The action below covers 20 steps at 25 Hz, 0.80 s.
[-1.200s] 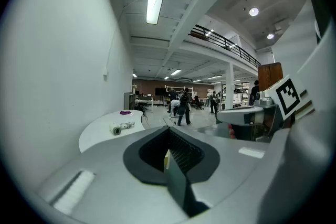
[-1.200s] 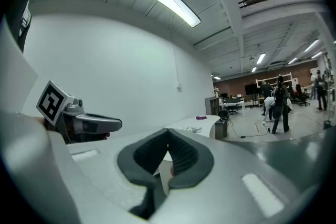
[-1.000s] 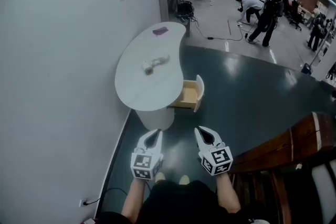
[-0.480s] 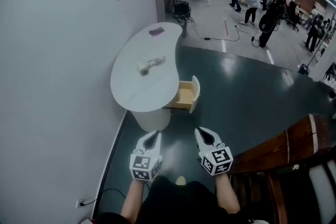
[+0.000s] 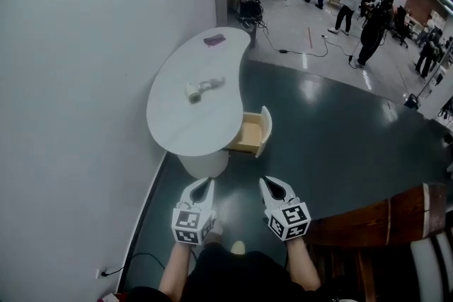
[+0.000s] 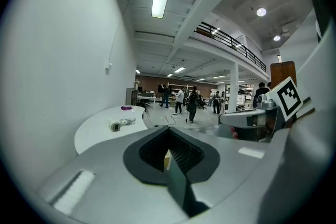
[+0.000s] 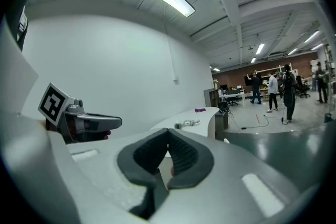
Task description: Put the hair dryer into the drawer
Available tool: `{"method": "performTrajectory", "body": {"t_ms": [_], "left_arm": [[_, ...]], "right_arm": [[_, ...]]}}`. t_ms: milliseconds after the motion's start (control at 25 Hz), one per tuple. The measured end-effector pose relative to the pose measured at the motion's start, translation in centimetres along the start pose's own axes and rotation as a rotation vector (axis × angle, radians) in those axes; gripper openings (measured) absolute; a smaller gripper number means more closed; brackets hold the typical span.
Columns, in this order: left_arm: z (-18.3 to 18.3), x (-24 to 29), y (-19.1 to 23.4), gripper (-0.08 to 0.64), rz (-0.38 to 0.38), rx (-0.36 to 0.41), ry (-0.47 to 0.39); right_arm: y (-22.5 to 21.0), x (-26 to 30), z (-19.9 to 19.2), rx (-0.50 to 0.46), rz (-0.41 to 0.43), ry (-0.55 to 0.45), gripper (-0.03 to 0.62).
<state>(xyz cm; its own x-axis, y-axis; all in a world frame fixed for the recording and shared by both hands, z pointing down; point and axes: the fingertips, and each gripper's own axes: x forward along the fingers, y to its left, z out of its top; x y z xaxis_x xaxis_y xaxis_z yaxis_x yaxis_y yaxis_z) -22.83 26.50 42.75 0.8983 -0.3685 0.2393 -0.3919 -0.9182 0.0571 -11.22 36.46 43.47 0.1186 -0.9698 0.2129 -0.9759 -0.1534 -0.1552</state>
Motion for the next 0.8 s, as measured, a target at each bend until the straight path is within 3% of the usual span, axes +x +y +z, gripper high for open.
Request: {"method": "performTrajectory", "body": {"t_ms": [800], "left_arm": [[4.3, 15.1, 15.3, 0.005, -0.039, -0.050, 0.040]], "right_arm": [[-4.6, 20.2, 6.1, 0.010, -0.035, 0.039, 0.002]]}}
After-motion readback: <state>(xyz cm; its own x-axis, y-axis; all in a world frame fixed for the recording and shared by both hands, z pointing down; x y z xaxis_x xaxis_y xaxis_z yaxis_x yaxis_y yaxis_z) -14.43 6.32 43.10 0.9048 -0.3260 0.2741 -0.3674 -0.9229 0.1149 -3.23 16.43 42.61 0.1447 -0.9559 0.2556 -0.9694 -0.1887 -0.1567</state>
